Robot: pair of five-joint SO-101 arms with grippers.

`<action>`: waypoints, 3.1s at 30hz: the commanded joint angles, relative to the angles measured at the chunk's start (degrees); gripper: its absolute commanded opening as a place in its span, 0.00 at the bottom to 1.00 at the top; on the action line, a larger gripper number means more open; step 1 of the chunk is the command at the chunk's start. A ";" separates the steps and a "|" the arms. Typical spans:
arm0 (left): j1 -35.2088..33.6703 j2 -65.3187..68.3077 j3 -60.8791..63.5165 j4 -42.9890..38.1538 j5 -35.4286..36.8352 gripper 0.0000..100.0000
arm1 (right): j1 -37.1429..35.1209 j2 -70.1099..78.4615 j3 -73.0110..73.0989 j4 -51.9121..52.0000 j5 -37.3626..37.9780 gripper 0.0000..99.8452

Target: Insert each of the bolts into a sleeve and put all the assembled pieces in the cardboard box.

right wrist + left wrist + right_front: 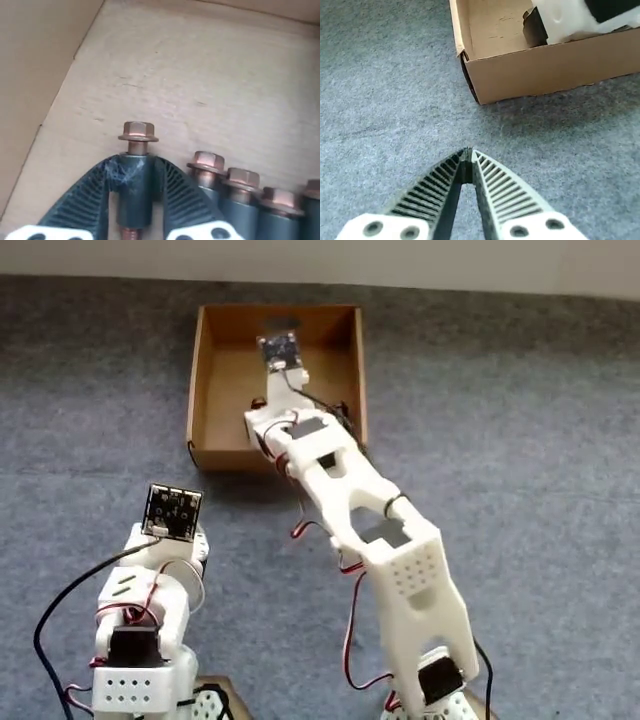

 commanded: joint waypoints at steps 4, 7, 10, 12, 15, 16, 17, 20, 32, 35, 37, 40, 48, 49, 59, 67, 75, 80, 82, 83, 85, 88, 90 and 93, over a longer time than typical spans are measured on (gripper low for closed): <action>-0.57 -0.22 0.31 -1.05 -0.53 0.01 | 2.42 -0.66 -2.33 0.48 -0.35 0.01; -0.57 -0.22 0.31 -1.05 -0.53 0.01 | 2.42 -0.66 -2.33 0.48 -0.35 0.01; -0.57 -0.22 0.31 -1.05 -0.53 0.01 | 2.33 -0.66 -2.51 0.48 -0.35 0.01; -0.57 -0.22 0.31 -1.05 -0.53 0.01 | 2.42 -0.66 -2.51 0.48 -0.35 0.01; -0.66 -0.22 0.31 -1.05 -0.53 0.01 | 3.30 -0.66 -2.33 0.48 -0.35 0.01; -0.66 -0.22 0.31 -1.05 -0.53 0.01 | 3.82 -0.66 -2.24 0.57 -0.35 0.01; -0.66 -0.22 0.31 -1.05 -0.53 0.01 | 4.35 -0.66 -2.15 0.57 -0.35 0.01; -0.66 -0.22 0.31 -1.05 -0.53 0.01 | 5.67 -0.66 -2.15 0.57 -0.35 0.01; -0.66 -0.22 0.31 -1.14 -0.53 0.01 | 1.98 -0.66 -2.15 0.57 -0.35 0.01; -0.66 -0.22 0.31 -1.14 -0.53 0.01 | 1.80 -0.57 -2.07 0.66 -0.35 0.01; -0.66 -0.22 0.31 -1.14 -0.53 0.01 | 1.80 -0.40 -2.07 1.36 -0.35 0.02; -0.66 -0.22 0.22 -1.14 -0.53 0.01 | 1.71 -0.31 -2.51 4.18 -0.35 0.11; -0.66 -0.22 0.22 -1.14 -0.53 0.01 | 1.89 -1.45 -3.12 4.70 -0.35 0.14; -0.66 -0.22 0.22 -1.14 -0.53 0.01 | 1.98 -2.42 -3.65 5.14 -0.35 0.14; -0.66 -0.22 0.22 -1.14 -0.53 0.01 | 4.09 -22.90 -4.26 17.89 -0.35 0.00; -0.66 -0.22 0.22 -1.14 -0.53 0.01 | 10.86 -38.37 -4.18 32.92 -0.35 0.01; -0.66 -0.22 0.22 -1.14 -0.53 0.01 | 12.53 -51.12 -4.18 46.29 -0.26 0.01; -0.57 -0.22 0.22 -1.14 -0.53 0.01 | 12.44 -57.01 -3.74 53.49 -0.26 0.01; -0.57 -0.22 0.22 -1.14 -0.53 0.01 | 12.26 -59.38 -0.04 54.20 -0.35 0.01; -0.57 -0.22 0.22 -1.14 -0.53 0.01 | 12.18 -60.97 2.51 54.11 -0.35 0.01; -0.66 -0.22 0.22 -1.14 -0.53 0.01 | 12.09 -65.63 9.63 52.18 -0.35 0.01; -0.66 -0.22 0.22 -1.05 -0.53 0.01 | 12.18 -76.62 24.13 44.97 -0.18 0.01; -0.66 -0.22 0.22 -1.05 -0.53 0.01 | 12.18 -85.58 35.91 39.08 0.00 0.01; -0.66 -0.22 0.22 -1.05 -0.53 0.01 | 12.35 -97.89 51.30 32.92 0.18 0.01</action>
